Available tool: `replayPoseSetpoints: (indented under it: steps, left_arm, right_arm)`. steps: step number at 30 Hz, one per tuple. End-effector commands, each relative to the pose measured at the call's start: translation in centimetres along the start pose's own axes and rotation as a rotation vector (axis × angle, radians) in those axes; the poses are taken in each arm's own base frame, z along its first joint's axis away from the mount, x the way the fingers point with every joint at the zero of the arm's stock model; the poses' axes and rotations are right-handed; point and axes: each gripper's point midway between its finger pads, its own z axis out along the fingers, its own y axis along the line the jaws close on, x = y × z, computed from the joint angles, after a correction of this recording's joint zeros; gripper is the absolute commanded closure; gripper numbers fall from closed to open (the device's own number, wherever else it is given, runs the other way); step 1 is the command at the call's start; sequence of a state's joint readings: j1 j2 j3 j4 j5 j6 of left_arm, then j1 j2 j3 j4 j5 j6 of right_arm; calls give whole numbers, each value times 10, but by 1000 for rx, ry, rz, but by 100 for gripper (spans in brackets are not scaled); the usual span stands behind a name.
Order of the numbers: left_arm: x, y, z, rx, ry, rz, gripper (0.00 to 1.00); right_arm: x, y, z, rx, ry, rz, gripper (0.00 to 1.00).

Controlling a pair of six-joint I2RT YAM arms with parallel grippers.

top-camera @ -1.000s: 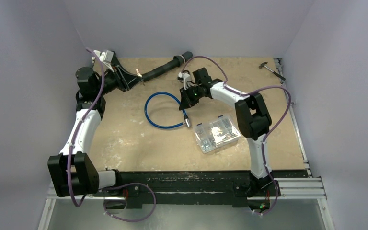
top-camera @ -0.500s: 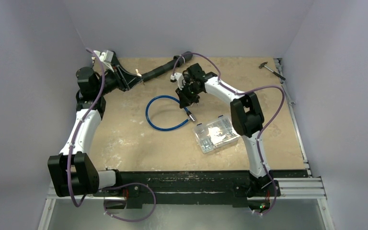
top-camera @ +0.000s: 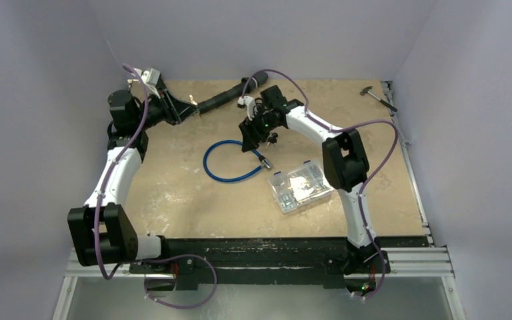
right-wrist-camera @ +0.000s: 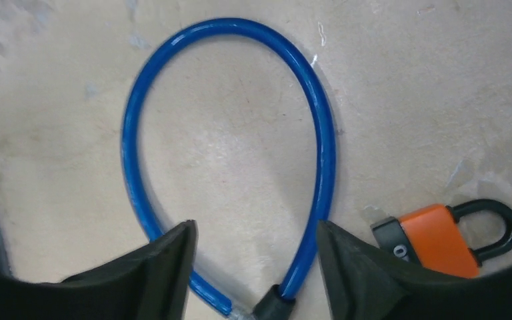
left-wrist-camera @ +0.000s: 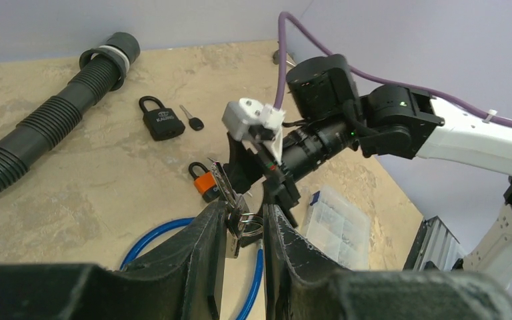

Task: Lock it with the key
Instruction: Place the lock at the center of the board, then place the key at the center of the board.

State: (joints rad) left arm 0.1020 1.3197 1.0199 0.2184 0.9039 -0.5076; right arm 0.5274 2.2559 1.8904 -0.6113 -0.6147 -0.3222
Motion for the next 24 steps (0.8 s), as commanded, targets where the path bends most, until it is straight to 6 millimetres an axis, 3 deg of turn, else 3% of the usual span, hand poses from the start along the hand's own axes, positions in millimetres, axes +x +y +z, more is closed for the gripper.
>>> replayPoseSetpoints:
  steps: [1, 6, 13, 18, 24]
  left_arm:
    - [-18, -8, 7, 42, -20, 86, 100]
    - [3, -8, 33, 66, 76, 149, 100]
    - [66, -36, 86, 179, 228, 153, 100]
    - [117, -66, 121, 258, 324, 210, 100]
    - [165, -93, 152, 353, 418, 222, 100]
  right_arm:
    - [-63, 11, -62, -21, -234, 58, 19]
    - [-70, -10, -132, 30, -377, 137, 1]
    - [-39, -31, -201, 129, -453, 234, 1]
    - [-6, -37, -229, 192, -455, 328, 1]
    - [27, -33, -242, 243, -434, 367, 1]
